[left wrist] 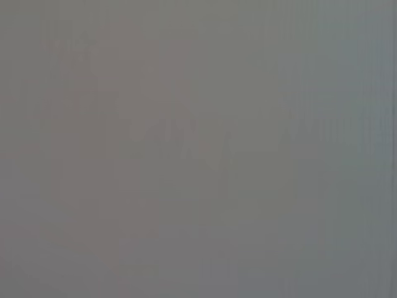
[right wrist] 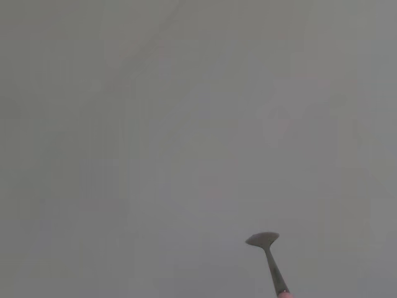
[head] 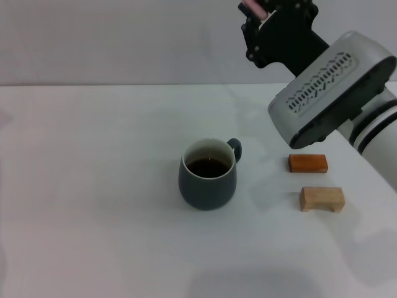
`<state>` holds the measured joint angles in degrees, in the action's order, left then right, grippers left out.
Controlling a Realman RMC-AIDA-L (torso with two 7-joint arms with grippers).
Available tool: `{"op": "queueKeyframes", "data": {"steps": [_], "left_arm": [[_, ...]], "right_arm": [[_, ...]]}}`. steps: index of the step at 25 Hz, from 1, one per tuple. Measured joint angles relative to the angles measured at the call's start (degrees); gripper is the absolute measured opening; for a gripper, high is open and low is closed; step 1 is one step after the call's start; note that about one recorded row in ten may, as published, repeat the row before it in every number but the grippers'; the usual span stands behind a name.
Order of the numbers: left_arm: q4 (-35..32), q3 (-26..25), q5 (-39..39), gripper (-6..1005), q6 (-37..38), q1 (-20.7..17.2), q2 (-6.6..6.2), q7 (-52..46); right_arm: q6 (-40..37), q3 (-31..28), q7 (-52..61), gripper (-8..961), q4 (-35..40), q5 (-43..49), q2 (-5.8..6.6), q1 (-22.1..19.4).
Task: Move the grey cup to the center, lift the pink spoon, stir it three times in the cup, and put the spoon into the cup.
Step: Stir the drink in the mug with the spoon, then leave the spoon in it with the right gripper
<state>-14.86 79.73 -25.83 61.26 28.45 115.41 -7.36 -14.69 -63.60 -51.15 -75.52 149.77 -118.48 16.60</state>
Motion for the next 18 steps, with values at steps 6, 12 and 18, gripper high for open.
{"op": "queueKeyframes", "data": {"steps": [6, 12, 18], "left_arm": [[0.08, 0.42, 0.07, -2, 0.00, -0.02, 0.08, -0.76], [0.05, 0.52, 0.08, -2, 0.00, -0.54, -0.01, -2.35], [0.02, 0.61, 0.08, -2, 0.00, -0.58, -0.01, -2.40]], "right_arm": [[-11.74, 4.26, 11.49, 159, 3.54, -0.32, 1.27, 0.95], [-11.29, 5.15, 18.97, 159, 3.75, 2.81, 2.18, 1.78], [4.13, 2.73, 19.13, 159, -3.22, 2.80, 1.24, 1.75]]}}
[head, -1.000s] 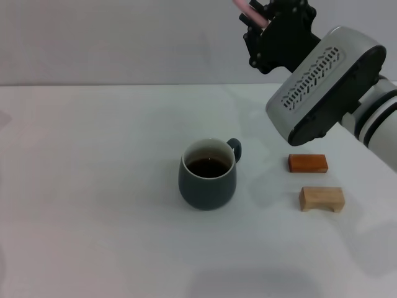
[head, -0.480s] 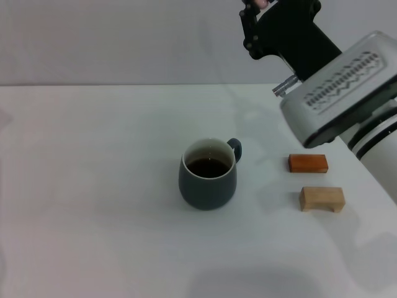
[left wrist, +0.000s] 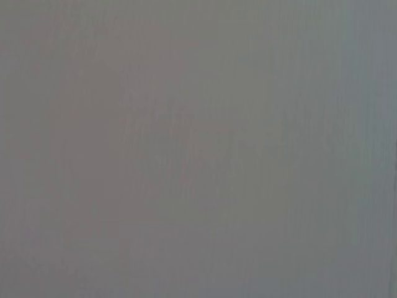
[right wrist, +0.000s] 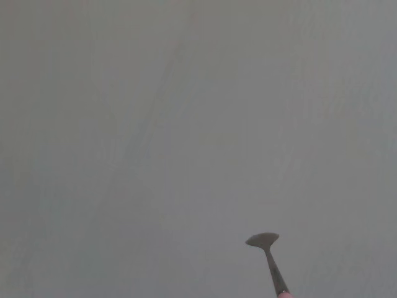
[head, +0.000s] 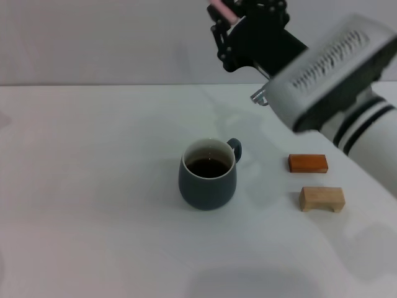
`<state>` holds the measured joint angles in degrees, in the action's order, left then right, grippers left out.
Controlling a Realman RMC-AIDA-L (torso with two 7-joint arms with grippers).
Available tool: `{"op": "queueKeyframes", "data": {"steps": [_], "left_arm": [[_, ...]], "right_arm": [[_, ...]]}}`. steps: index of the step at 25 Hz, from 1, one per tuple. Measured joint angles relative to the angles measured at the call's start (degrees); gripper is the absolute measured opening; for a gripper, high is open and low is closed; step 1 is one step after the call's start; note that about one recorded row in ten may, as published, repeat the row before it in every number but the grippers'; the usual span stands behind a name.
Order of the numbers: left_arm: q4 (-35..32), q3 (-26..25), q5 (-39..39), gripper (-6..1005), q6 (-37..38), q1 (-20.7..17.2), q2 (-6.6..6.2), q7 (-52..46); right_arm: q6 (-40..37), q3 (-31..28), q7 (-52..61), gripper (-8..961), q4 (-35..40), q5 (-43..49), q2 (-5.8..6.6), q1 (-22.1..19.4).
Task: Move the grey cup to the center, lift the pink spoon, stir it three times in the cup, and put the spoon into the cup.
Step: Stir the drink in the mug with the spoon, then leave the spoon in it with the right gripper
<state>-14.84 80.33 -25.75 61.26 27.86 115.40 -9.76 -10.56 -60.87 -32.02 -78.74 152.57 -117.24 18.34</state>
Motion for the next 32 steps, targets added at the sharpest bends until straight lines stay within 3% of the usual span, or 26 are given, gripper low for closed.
{"op": "queueKeyframes", "data": {"steps": [2, 3, 4, 8, 20, 28, 32], "left_arm": [[0.07, 0.00, 0.01, -2, -0.02, 0.08, -0.01, 0.00], [0.07, 0.01, 0.01, -2, -0.05, 0.18, -0.01, 0.00], [0.07, 0.01, 0.01, -2, -0.05, 0.18, -0.01, 0.00], [0.02, 0.08, 0.01, -2, -0.09, 0.30, 0.00, 0.00], [0.03, 0.09, -0.02, -2, -0.40, 0.50, -0.01, 0.00], [-0.02, -0.19, 0.07, -2, -1.39, 0.70, -0.19, 0.10], [-0.02, -0.30, 0.09, -2, -1.47, 0.78, -0.25, 0.09]], "right_arm": [[9.60, -3.14, 0.27, 159, -4.51, -0.35, -1.06, -0.11], [19.20, -6.19, 1.18, 159, -8.58, -0.86, -1.74, 0.17], [19.20, -6.19, 1.18, 159, -8.58, -0.86, -1.74, 0.17], [38.83, -13.44, 5.77, 159, -16.36, -1.49, -1.62, 4.16], [65.05, -22.91, 8.39, 159, -20.23, -1.87, -1.38, 14.38], [84.30, -31.24, 9.69, 159, -26.15, -10.39, -1.29, 20.40], [89.51, -34.07, 11.33, 159, -26.06, -11.27, -1.22, 22.57]]}}
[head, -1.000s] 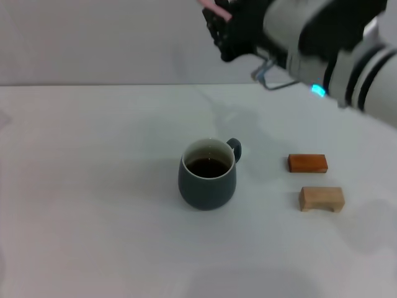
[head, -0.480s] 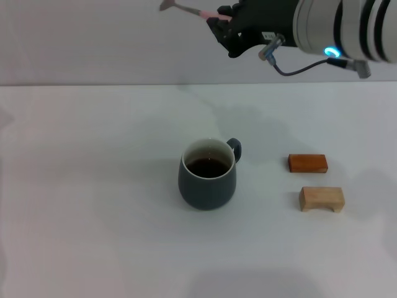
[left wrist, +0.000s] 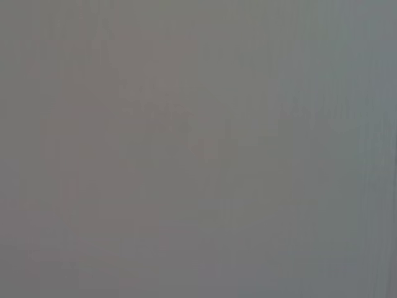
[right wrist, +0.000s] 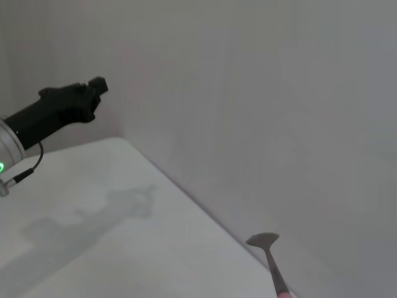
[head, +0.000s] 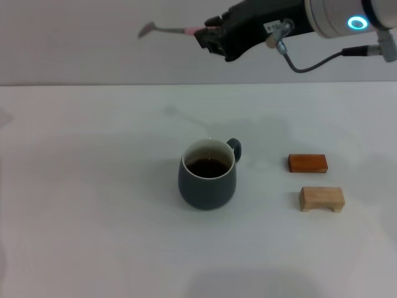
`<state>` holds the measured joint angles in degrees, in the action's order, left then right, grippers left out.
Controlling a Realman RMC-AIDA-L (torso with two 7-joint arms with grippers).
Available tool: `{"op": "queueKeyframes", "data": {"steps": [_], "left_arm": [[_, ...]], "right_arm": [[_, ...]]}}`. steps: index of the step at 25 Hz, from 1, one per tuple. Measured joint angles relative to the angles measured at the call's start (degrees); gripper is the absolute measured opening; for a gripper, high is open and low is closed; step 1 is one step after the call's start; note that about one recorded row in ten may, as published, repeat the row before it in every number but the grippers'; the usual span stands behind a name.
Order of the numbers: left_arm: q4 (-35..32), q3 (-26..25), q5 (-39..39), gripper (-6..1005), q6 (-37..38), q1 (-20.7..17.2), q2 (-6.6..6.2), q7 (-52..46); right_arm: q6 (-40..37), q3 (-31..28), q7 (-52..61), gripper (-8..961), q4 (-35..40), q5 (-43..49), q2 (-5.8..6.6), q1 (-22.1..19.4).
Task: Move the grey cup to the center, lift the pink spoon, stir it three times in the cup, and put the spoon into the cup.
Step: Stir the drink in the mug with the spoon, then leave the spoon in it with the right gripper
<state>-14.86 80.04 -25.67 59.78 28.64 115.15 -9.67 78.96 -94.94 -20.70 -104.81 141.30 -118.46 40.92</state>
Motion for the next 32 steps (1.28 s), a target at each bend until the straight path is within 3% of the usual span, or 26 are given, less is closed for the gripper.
{"op": "queueKeyframes", "data": {"steps": [13, 32], "left_arm": [[-0.04, -0.15, 0.02, -2, -0.98, 0.81, -0.02, 0.58], [-0.09, -0.15, 0.00, -2, -1.40, 1.36, 0.13, 0.76]], "right_arm": [[13.58, -7.45, 1.84, 159, 6.62, -3.22, 0.25, 3.79], [15.32, -7.50, 0.35, 160, 24.81, -3.73, 3.02, 10.34]]}}
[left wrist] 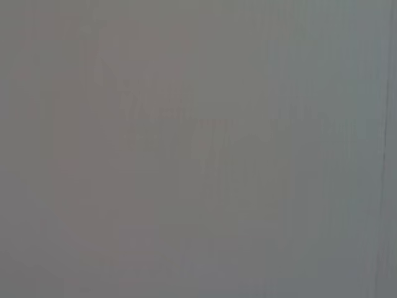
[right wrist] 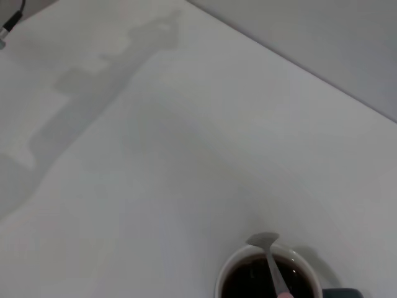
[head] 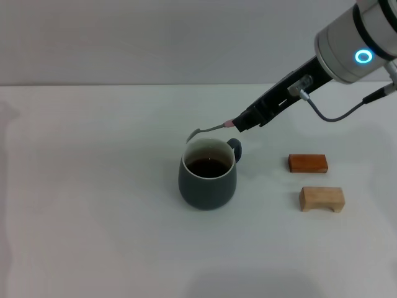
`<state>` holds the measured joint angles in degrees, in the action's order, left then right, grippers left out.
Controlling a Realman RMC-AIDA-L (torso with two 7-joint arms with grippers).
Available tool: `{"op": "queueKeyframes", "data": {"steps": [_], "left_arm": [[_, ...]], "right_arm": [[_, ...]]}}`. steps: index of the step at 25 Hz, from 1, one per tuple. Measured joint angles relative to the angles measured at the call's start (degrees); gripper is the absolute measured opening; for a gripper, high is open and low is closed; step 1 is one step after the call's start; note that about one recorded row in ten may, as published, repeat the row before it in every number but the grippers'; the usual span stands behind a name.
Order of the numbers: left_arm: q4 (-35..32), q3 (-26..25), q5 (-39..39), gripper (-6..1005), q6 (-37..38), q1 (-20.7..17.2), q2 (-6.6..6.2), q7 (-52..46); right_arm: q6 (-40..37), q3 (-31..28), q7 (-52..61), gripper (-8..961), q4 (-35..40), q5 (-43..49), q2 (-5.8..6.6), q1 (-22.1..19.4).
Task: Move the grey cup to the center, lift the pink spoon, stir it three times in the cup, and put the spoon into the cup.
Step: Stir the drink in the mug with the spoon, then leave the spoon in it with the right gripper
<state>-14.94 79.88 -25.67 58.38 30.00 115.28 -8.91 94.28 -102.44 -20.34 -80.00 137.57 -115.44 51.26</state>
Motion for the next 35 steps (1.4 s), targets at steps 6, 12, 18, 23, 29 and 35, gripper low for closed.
{"op": "queueKeyframes", "data": {"steps": [6, 12, 18, 23, 29, 35], "left_arm": [[0.00, -0.12, 0.00, -2, -0.12, 0.38, 0.07, 0.21], [0.13, -0.26, 0.00, -2, -0.14, 0.60, 0.13, 0.21], [0.17, -0.40, 0.00, -2, -0.21, 0.68, 0.12, 0.21], [0.15, -0.88, 0.00, -2, -0.21, 0.77, 0.12, 0.21], [0.10, -0.87, 0.00, -2, -0.20, 0.77, 0.20, 0.21], [0.02, -0.87, 0.00, -2, -0.20, 0.77, 0.21, 0.21]], "right_arm": [[0.07, -0.62, -0.62, 160, 5.27, 0.09, 1.26, 3.17], [0.39, -0.73, -0.98, 160, 6.69, 0.05, 1.37, 4.81], [0.75, -0.82, -1.30, 160, 8.12, -0.16, 1.37, 5.77], [1.31, -0.83, -1.29, 160, 8.04, -0.22, 1.32, 6.07], [2.31, -0.83, -0.61, 160, 6.87, -0.25, 1.10, 6.20], [3.82, -0.59, 0.65, 160, 3.80, -0.07, 1.00, 6.44]]}}
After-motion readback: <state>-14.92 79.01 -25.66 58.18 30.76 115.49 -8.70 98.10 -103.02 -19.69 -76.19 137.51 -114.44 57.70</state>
